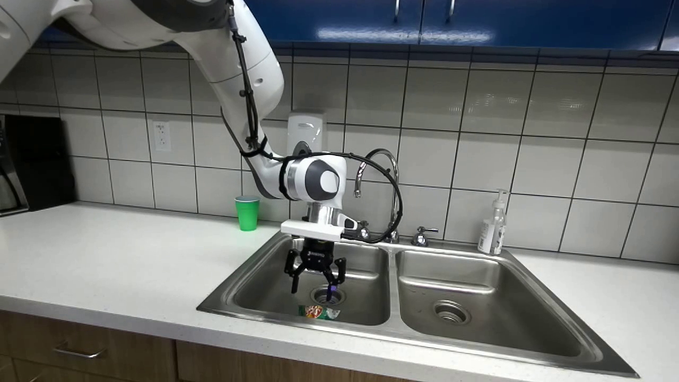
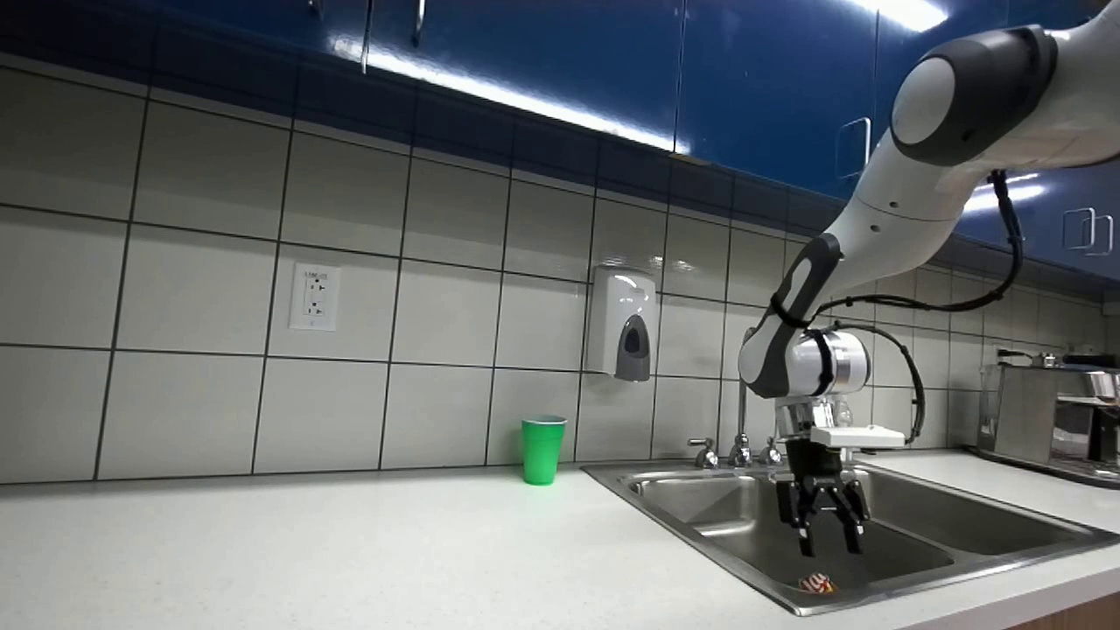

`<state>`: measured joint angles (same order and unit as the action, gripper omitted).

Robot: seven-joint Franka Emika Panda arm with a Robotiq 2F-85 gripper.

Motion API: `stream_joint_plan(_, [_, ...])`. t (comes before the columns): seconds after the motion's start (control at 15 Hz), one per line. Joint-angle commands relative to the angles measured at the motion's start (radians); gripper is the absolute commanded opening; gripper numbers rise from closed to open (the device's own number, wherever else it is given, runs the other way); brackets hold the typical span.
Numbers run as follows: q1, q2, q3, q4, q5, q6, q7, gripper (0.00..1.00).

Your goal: Put the chip packet inside the sink

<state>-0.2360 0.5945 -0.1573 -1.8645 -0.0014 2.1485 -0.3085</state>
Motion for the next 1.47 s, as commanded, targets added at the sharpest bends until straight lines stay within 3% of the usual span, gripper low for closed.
stream_joint_plan(0.0, [0.0,-0.08,0.021,-0.039,-0.023,-0.018,0.005,1.0])
stream_joint_plan(0.73, [0.101,-0.25,0.091,-0.163,-0.003,-0.037,0.057,1.0])
stream_joint_plan(1.4, [0.199,-0.521,0.155,-0.427,0.053,-0.069,0.098,1.0])
